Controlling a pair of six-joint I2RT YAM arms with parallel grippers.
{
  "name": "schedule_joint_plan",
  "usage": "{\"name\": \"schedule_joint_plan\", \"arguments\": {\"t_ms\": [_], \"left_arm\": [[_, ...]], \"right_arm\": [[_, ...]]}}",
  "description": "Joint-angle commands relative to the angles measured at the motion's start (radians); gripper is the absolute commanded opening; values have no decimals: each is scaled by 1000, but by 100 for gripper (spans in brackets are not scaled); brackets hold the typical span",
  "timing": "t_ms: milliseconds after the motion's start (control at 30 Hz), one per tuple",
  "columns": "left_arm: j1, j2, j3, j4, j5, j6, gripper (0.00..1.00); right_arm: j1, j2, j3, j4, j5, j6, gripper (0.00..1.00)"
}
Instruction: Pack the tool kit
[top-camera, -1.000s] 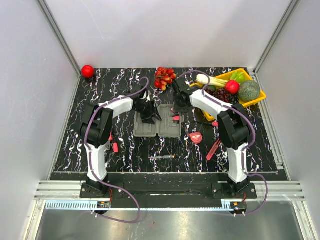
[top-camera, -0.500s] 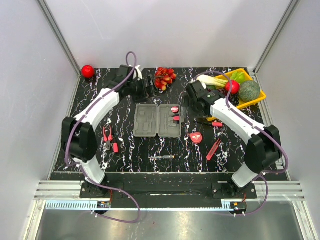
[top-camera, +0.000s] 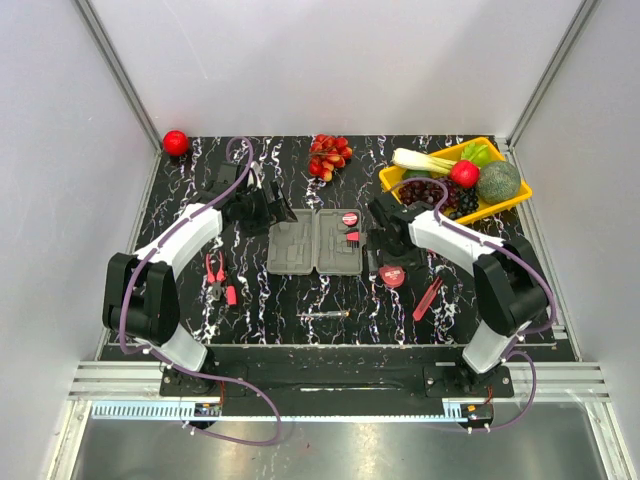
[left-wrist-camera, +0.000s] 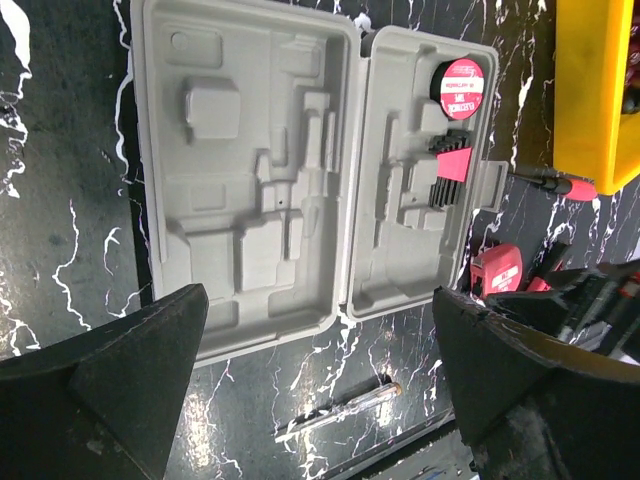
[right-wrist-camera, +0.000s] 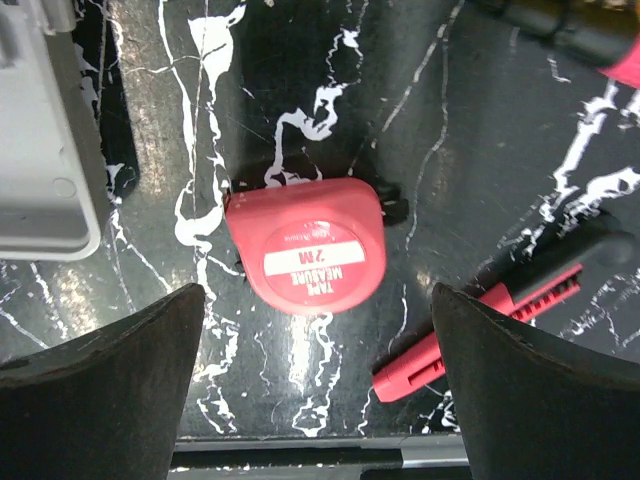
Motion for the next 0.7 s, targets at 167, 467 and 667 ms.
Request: {"name": "schedule_joint_plan", "arguments": {"t_ms": [167,467,667], "left_arm": [[16,-37,24,67,-14,-4,99],[33,-29,31,57,-5,-4,99],[42,-18,42,52,6,-5,99]], "right_arm": [[-36,103,-36,136,-75,-68,99],[-84,158,-60,235,-136,-107,99],[-84,170,-59,244,-156,-110,92]]}}
